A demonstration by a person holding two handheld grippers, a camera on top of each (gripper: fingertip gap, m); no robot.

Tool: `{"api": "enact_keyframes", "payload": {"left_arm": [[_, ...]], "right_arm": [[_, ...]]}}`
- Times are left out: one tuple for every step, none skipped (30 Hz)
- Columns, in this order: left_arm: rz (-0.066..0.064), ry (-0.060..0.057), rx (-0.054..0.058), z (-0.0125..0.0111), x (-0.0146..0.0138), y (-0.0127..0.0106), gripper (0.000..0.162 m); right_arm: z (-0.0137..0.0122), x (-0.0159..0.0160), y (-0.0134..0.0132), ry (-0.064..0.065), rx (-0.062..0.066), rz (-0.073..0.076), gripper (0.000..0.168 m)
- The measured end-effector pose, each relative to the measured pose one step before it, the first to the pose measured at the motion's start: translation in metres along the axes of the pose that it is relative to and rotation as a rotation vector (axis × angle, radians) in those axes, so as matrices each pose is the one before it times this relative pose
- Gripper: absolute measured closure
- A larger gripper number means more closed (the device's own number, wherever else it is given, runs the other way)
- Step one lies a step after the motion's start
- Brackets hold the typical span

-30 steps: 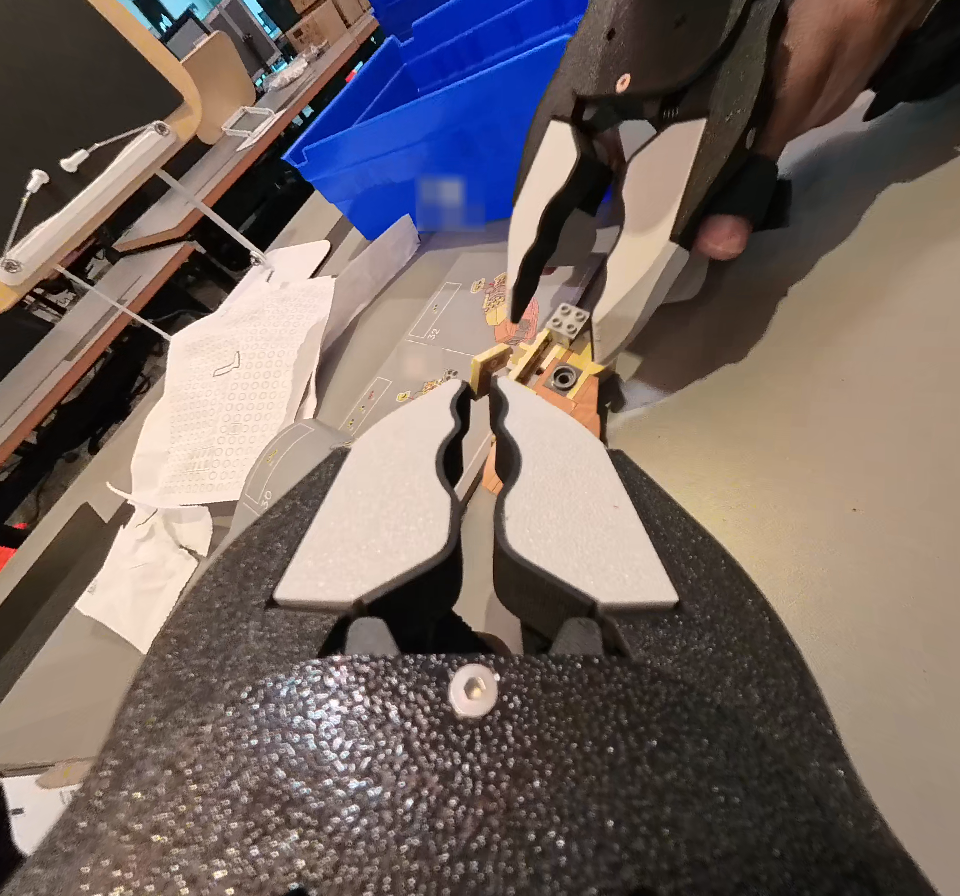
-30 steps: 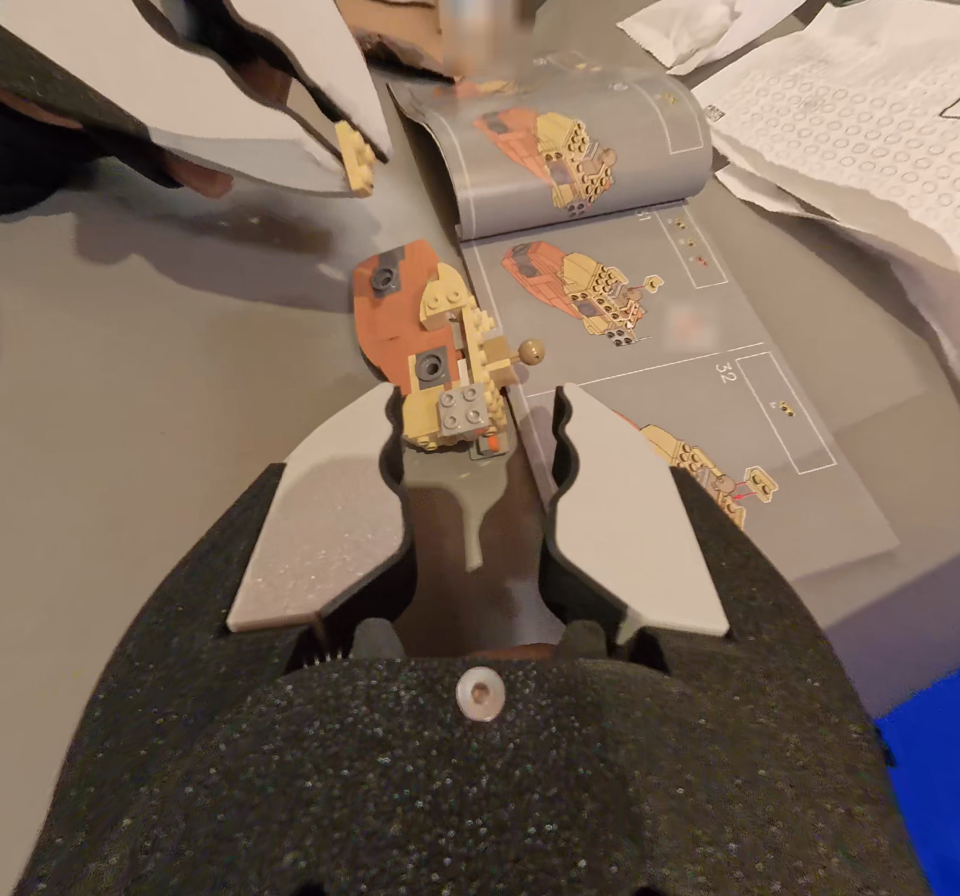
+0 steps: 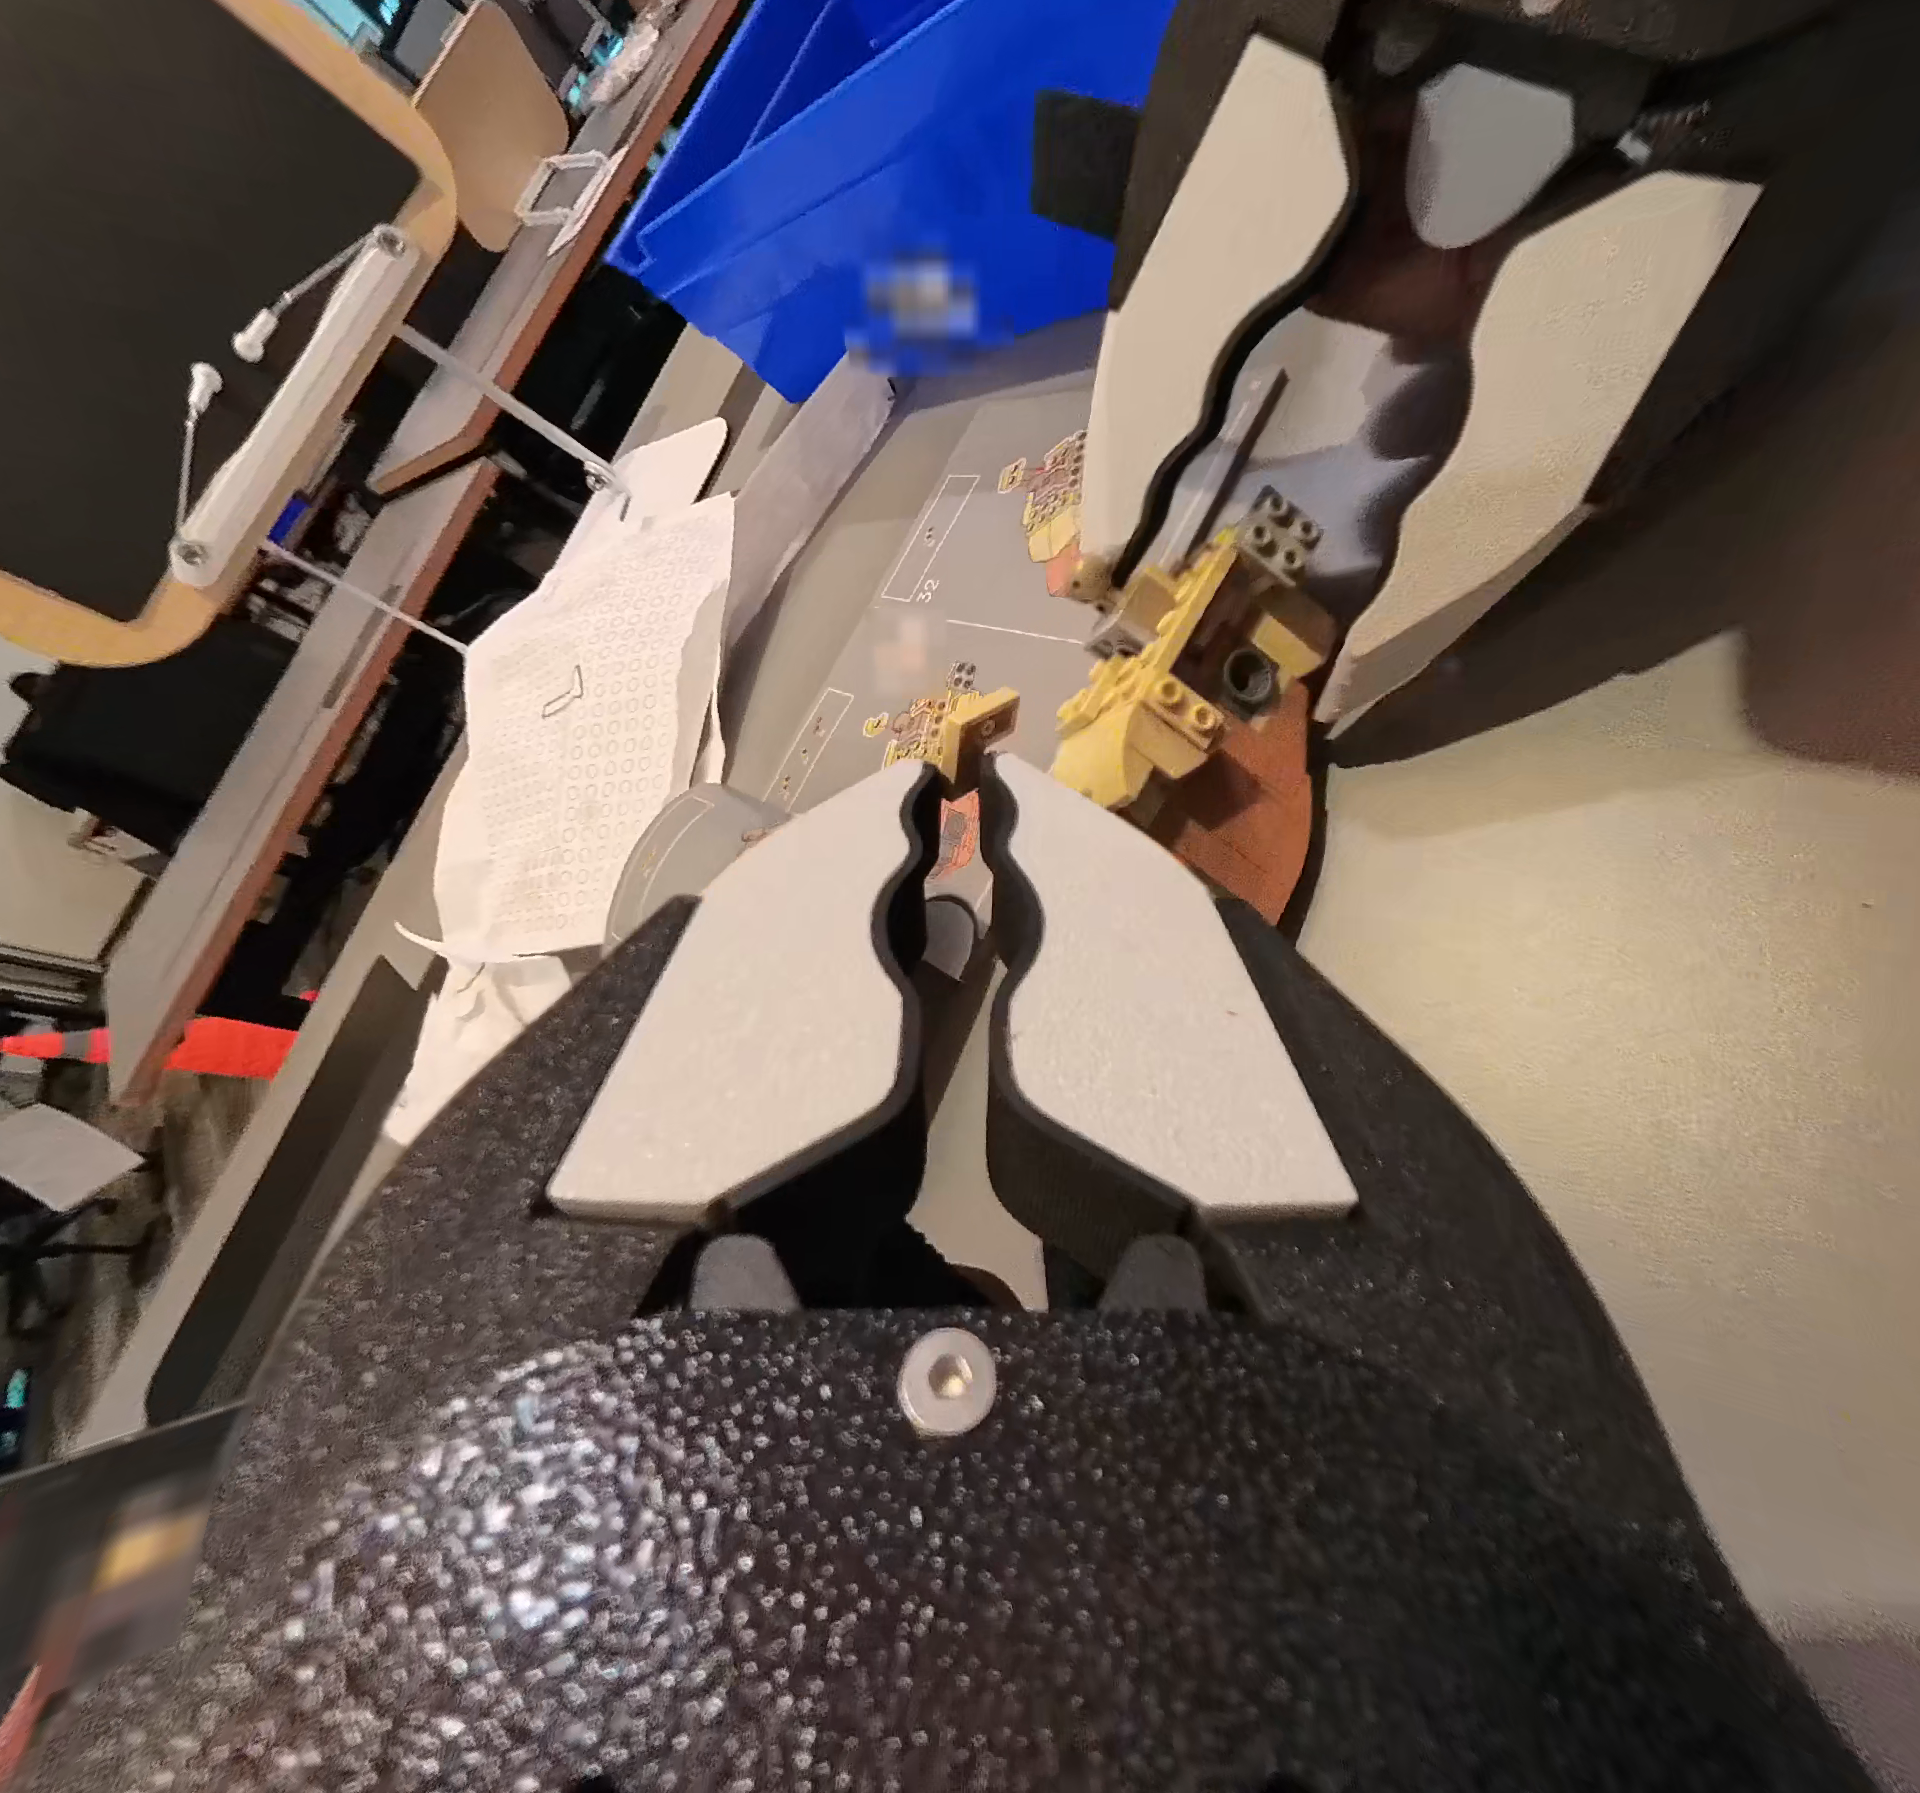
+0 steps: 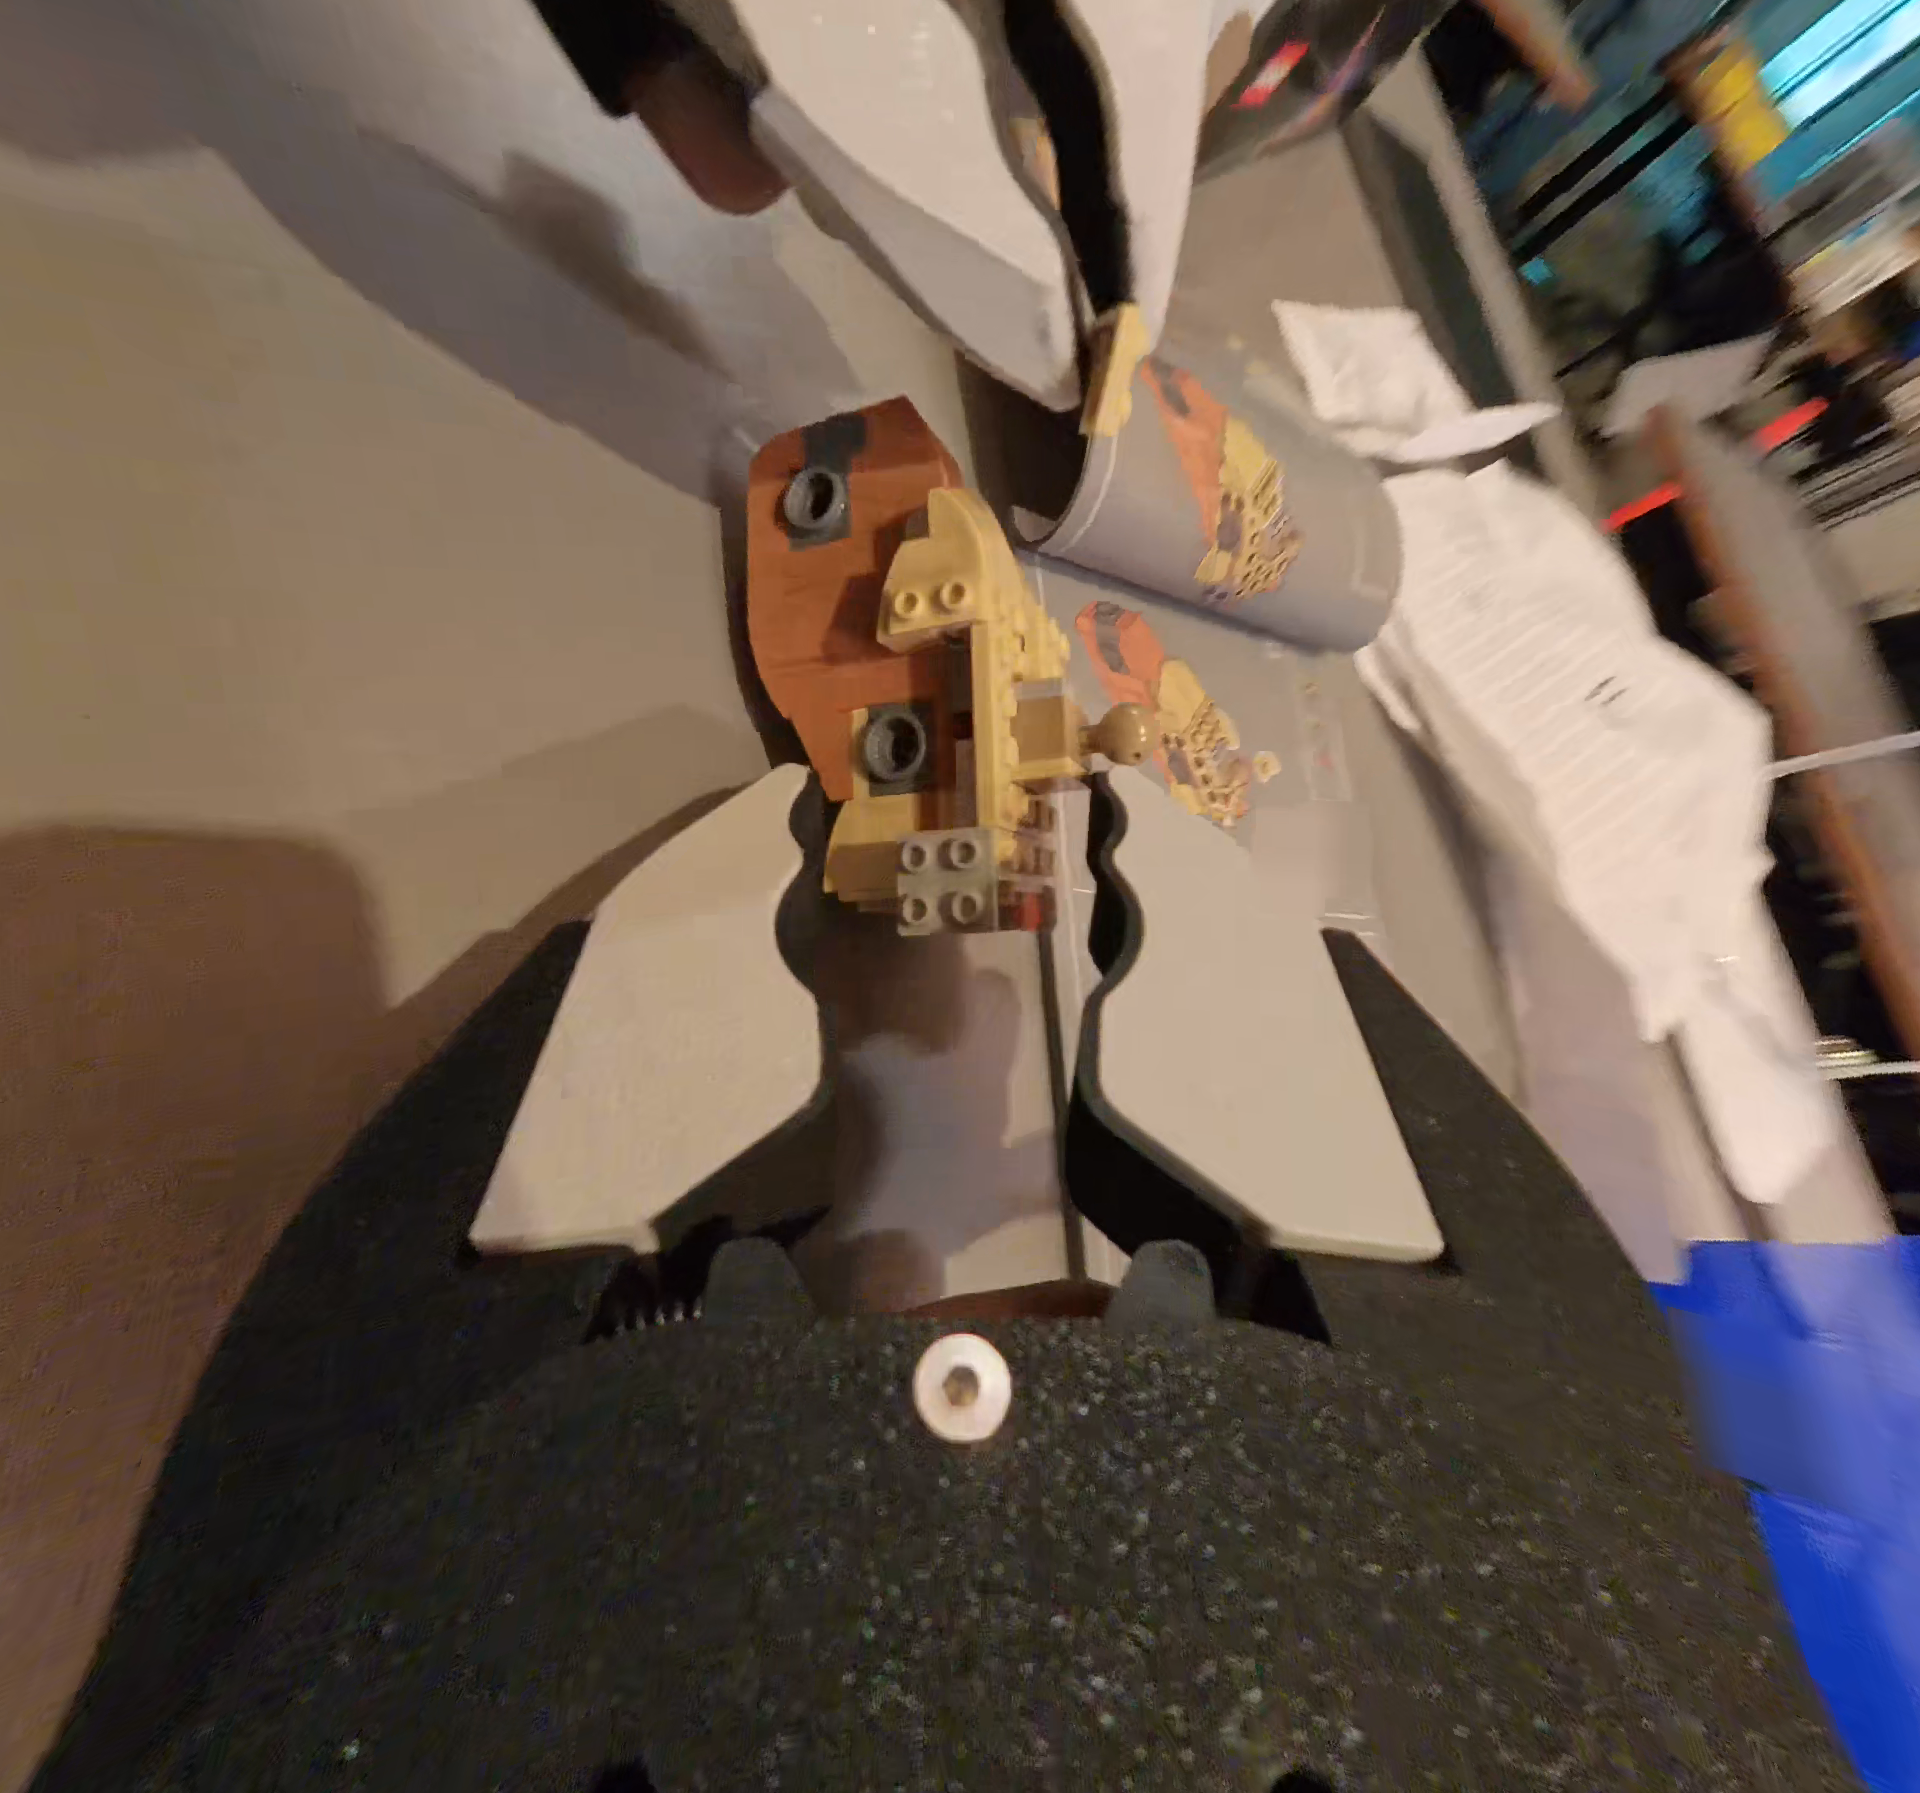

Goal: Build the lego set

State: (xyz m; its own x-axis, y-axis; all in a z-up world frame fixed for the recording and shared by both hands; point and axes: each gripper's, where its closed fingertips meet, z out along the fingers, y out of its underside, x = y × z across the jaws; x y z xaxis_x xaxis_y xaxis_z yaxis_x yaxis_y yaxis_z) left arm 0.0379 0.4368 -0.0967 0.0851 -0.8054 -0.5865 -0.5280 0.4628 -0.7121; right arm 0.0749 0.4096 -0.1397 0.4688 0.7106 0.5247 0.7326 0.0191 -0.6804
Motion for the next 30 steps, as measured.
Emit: {"api": "enact_keyframes", "payload": {"left_arm": [[0.0290,-0.0066,0.0004,-0.00179,0.00213,-0.00216,0.155],[0.0295,-0.0105,-0.0085,-0.00167,0.00150,-0.00159,0.155],[0.0310,-0.0100,-0.0119,-0.00132,0.00167,-0.00152,0.155],[0.0317,-0.0082,-0.0134,-0.00083,0.00197,-0.00149,0.155],[0.0312,-0.0081,-0.0144,-0.00009,0.00206,-0.00128,0.155],[0.0294,-0.0048,-0.0184,0.00043,0.00240,-0.00088,0.155],[0.0311,-0.0073,-0.0168,0.00066,0.00208,-0.00134,0.155],[0.0349,-0.0134,-0.0151,0.00037,0.00128,-0.00167,0.155],[0.0345,-0.0157,-0.0183,0.00032,0.00059,-0.00106,0.155],[0.0294,-0.0180,-0.0268,0.00041,-0.00026,0.00028,0.155],[0.0294,-0.0181,-0.0255,0.00020,-0.00050,0.00037,0.155],[0.0267,-0.0199,-0.0155,-0.00027,-0.00074,-0.00045,0.155],[0.0191,-0.0176,-0.0136,-0.00036,-0.00079,-0.00059,0.155],[0.0186,-0.0156,-0.0111,-0.00040,-0.00040,-0.00057,0.155],[0.0227,-0.0146,-0.0083,-0.00058,-0.00005,-0.00091,0.155],[0.0224,-0.0149,-0.0067,-0.00048,-0.00019,-0.00099,0.155],[0.0195,-0.0129,-0.0067,-0.00045,0.00004,-0.00096,0.155],[0.0160,-0.0089,-0.0021,-0.00048,0.00023,-0.00119,0.155],[0.0082,-0.0070,0.0032,-0.00042,0.00029,-0.00130,0.155],[-0.0016,0.0001,0.0074,-0.00002,0.00101,-0.00112,0.155],[-0.0108,0.0043,0.0094,0.00035,0.00146,-0.00055,0.155],[-0.0093,0.0003,0.0054,0.00064,0.00091,0.00054,0.155],[0.0026,-0.0056,0.0041,0.00056,0.00045,0.00081,0.155],[0.0120,-0.0098,0.0101,0.00005,0.00012,-0.00010,0.155],[0.0153,-0.0120,0.0211,-0.00052,0.00000,-0.00180,0.155],[0.0122,-0.0074,0.0267,-0.00091,0.00060,-0.00266,0.155],[0.0111,-0.0052,0.0343,-0.00105,0.00093,-0.00340,0.155],[0.0096,-0.0078,0.0299,-0.00114,0.00035,-0.00278,0.155],[0.0096,-0.0099,0.0233,-0.00117,-0.00025,-0.00172,0.155],[0.0110,-0.0071,0.0295,-0.00130,-0.00006,-0.00229,0.155]], "right_arm": [[-0.00201,-0.00053,-0.00076,0.0334,0.0043,-0.0475,0.120],[-0.00170,-0.00072,-0.00044,0.0242,0.0031,-0.0310,0.120],[-0.00157,-0.00109,-0.00047,0.0131,0.0049,-0.0136,0.120],[-0.00138,-0.00103,-0.00087,0.0048,0.0075,-0.0021,0.120],[-0.00102,-0.00065,-0.00067,0.0028,0.0052,0.0025,0.120],[-0.00038,-0.00025,-0.00032,0.0043,0.0012,0.0018,0.121],[-0.00019,-0.00012,-0.00019,0.0042,-0.0014,0.0009,0.121],[-0.00014,0.00004,-0.00027,0.0071,-0.0018,-0.0039,0.121],[-0.00026,0.00006,-0.00024,0.0100,-0.0013,-0.0099,0.121],[-0.00045,-0.00011,-0.00027,0.0097,-0.0011,-0.0115,0.121],[-0.00057,0.00013,-0.00011,0.0110,-0.0028,-0.0106,0.121],[-0.00053,0.00014,-0.00011,0.0112,-0.0020,-0.0106,0.121],[-0.00063,-0.00018,-0.00043,0.0088,0.0009,-0.0099,0.121],[-0.00073,-0.00029,-0.00043,0.0079,0.0016,-0.0077,0.121],[-0.00060,-0.00031,-0.00034,0.0067,-0.0010,-0.0055,0.121],[-0.00064,-0.00047,-0.00058,0.0049,0.0015,-0.0050,0.121],[-0.00055,-0.00035,-0.00057,0.0041,0.0018,-0.0050,0.121],[-0.00038,-0.00024,-0.00012,0.0029,-0.0009,-0.0064,0.121],[-0.00028,-0.00022,-0.00015,0.0026,0.0006,-0.0052,0.121],[-0.00041,-0.00013,-0.00042,0.0014,0.0034,-0.0023,0.121],[-0.00039,-0.00010,-0.00026,0.0006,0.0032,-0.0005,0.121],[-0.00027,-0.00018,-0.00011,0.0017,0.0027,-0.0009,0.121],[-0.00025,0.00003,0.00006,0.0037,0.0026,-0.0041,0.121],[-0.00026,0.00016,-0.00022,0.0060,0.0042,-0.0091,0.121],[-0.00029,0.00013,-0.00032,0.0062,0.0039,-0.0154,0.121],[-0.00033,-0.00018,-0.00054,0.0062,0.0068,-0.0201,0.121],[-0.00036,-0.00023,-0.00098,0.0070,0.0096,-0.0213,0.121],[-0.00032,-0.00016,-0.00070,0.0059,0.0081,-0.0182,0.121],[-0.00019,-0.00009,-0.00051,0.0036,0.0067,-0.0124,0.121],[-0.00011,-0.00006,-0.00026,0.0015,0.0059,-0.0072,0.121]]}}
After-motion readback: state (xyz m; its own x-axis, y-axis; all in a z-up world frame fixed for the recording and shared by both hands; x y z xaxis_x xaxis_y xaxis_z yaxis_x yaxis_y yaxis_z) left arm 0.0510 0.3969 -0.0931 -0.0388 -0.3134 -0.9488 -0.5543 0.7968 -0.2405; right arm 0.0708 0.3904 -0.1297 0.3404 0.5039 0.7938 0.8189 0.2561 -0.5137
